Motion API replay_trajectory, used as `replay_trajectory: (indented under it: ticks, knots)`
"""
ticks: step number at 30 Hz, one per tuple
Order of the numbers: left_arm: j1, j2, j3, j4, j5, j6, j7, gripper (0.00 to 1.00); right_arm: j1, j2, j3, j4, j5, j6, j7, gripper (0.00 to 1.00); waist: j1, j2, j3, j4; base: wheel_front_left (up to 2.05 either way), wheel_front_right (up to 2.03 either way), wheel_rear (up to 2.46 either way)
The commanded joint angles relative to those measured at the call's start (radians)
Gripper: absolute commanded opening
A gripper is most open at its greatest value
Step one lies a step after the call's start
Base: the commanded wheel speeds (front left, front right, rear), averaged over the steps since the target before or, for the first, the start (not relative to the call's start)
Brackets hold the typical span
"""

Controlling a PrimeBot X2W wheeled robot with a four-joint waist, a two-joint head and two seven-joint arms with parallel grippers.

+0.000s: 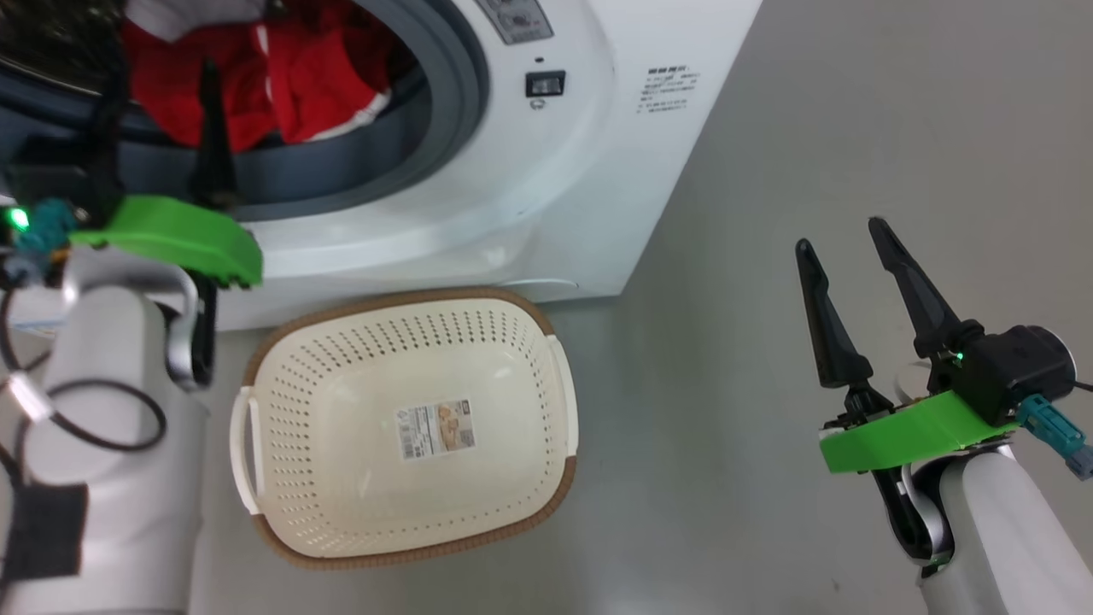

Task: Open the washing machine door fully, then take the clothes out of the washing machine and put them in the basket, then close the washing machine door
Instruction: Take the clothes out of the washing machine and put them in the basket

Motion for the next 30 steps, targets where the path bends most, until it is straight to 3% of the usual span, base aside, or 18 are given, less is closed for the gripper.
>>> replay_trajectory:
  ticks: [1,13,20,25,30]
  knots:
    - [-0.038,0.05,0.028,0.001,0.013,0.011,-0.005,1.0,-0.018,0.003,0.028,-0.029,0.008,0.006,-0.006,1.0,0.0,0.0,0.054,-0.034,0.0,0.0,0.0]
    - [-0.275,0.129,-0.006,0.277,0.064,0.055,0.015,1.0,-0.06,0.015,0.031,-0.041,0.019,0.006,-0.006,1.0,0.0,0.0,0.141,-0.073,0.0,0.0,0.0]
    - [-0.386,0.155,-0.039,0.419,0.094,0.091,0.122,1.0,-0.073,0.023,0.053,-0.048,0.039,0.006,-0.006,1.0,0.0,0.0,0.164,-0.082,0.0,0.0,0.0]
    - [-0.448,0.188,-0.099,0.505,0.157,0.144,0.227,1.0,-0.08,0.028,0.069,-0.054,0.057,0.006,-0.006,1.0,0.0,0.0,0.178,-0.098,0.0,0.0,0.0]
    - [-0.477,0.199,-0.143,0.549,0.193,0.161,0.305,1.0,-0.081,0.031,0.073,-0.056,0.068,0.006,-0.006,1.0,0.0,0.0,0.186,-0.107,0.0,0.0,0.0]
